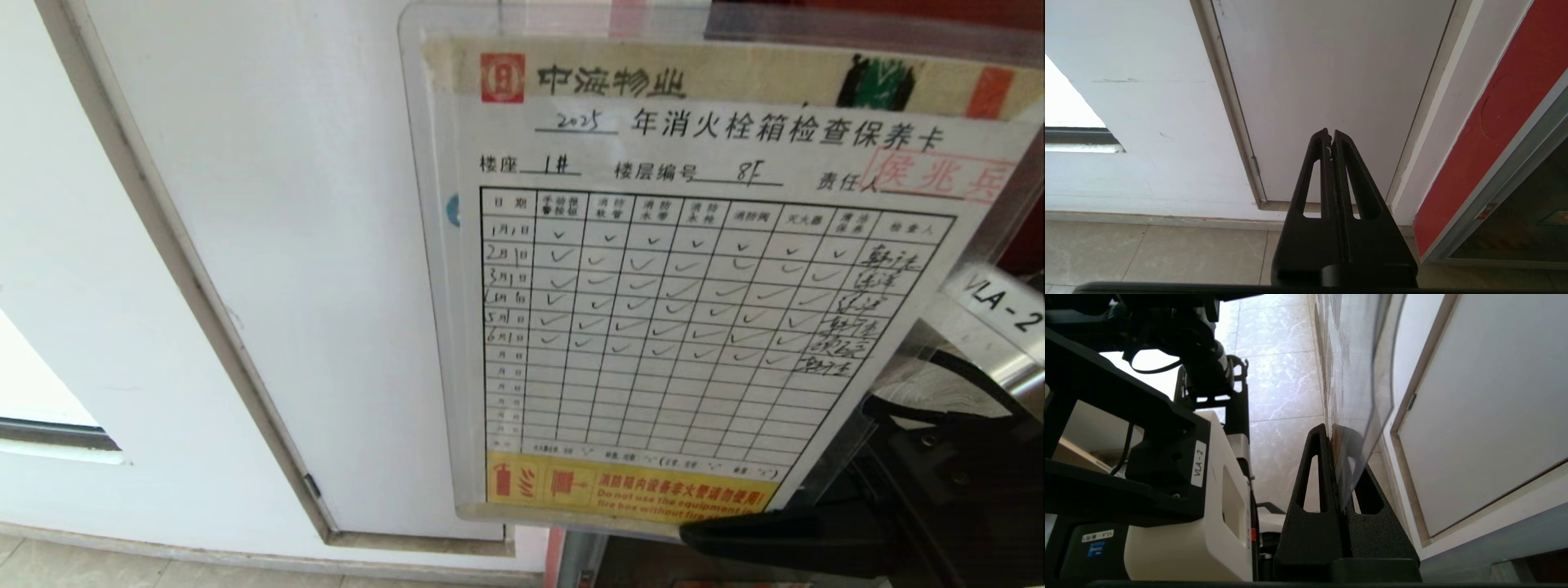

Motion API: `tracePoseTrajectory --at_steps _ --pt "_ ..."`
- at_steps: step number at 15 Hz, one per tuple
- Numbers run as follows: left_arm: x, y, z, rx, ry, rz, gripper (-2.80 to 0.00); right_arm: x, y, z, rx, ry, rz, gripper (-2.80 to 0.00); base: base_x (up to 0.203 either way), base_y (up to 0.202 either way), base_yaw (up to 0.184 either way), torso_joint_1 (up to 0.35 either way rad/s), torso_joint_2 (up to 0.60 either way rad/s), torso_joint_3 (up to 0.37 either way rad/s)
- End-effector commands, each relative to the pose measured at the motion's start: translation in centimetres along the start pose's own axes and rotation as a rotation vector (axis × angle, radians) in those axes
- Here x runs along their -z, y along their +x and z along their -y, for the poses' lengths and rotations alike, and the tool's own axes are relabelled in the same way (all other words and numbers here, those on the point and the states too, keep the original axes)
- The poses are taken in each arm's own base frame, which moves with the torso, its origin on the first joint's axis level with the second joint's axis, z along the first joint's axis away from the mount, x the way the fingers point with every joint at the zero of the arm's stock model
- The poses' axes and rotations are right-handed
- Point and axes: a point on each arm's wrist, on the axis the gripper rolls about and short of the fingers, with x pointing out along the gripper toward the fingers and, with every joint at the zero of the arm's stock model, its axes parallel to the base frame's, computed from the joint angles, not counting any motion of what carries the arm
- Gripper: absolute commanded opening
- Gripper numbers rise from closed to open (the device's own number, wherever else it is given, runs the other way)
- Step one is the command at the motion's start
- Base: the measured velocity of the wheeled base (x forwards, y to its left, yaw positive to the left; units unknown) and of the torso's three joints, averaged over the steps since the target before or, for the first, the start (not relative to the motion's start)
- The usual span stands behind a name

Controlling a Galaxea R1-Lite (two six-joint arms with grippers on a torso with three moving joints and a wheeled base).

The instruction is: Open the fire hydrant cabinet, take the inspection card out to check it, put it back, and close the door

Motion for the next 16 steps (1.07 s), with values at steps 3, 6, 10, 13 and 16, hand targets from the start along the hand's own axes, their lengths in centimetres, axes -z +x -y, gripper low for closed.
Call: tracePoseTrajectory --at_steps 3,6,10,13,16 --pt "0.0 0.0 0.0 0.000 0.000 -0.001 -2.80 -1.4 -0.2 0.2 0.007 -0.033 0.040 -2.80 0.000 0.000 0.000 0.000 0.00 0.000" --pt "0.0 0.0 0.0 0.001 0.000 -0.001 -2.80 -2.5 -0.3 0.5 0.021 -0.052 0.063 -2.80 0.000 0.000 0.000 0.000 0.00 0.000" --pt "0.0 0.0 0.0 0.001 0.000 -0.001 -2.80 -3.1 -0.5 0.6 0.030 -0.063 0.081 -2.80 0.000 0.000 0.000 0.000 0.00 0.000" --pt "0.0 0.0 0.0 0.001 0.000 -0.001 -2.80 -3.7 -0.7 0.7 0.041 -0.077 0.098 -2.80 0.000 0.000 0.000 0.000 0.00 0.000" --pt "0.0 0.0 0.0 0.000 0.000 -0.001 -2.80 -3.8 -0.6 0.8 0.048 -0.076 0.096 -2.80 0.000 0.000 0.000 0.000 0.00 0.000"
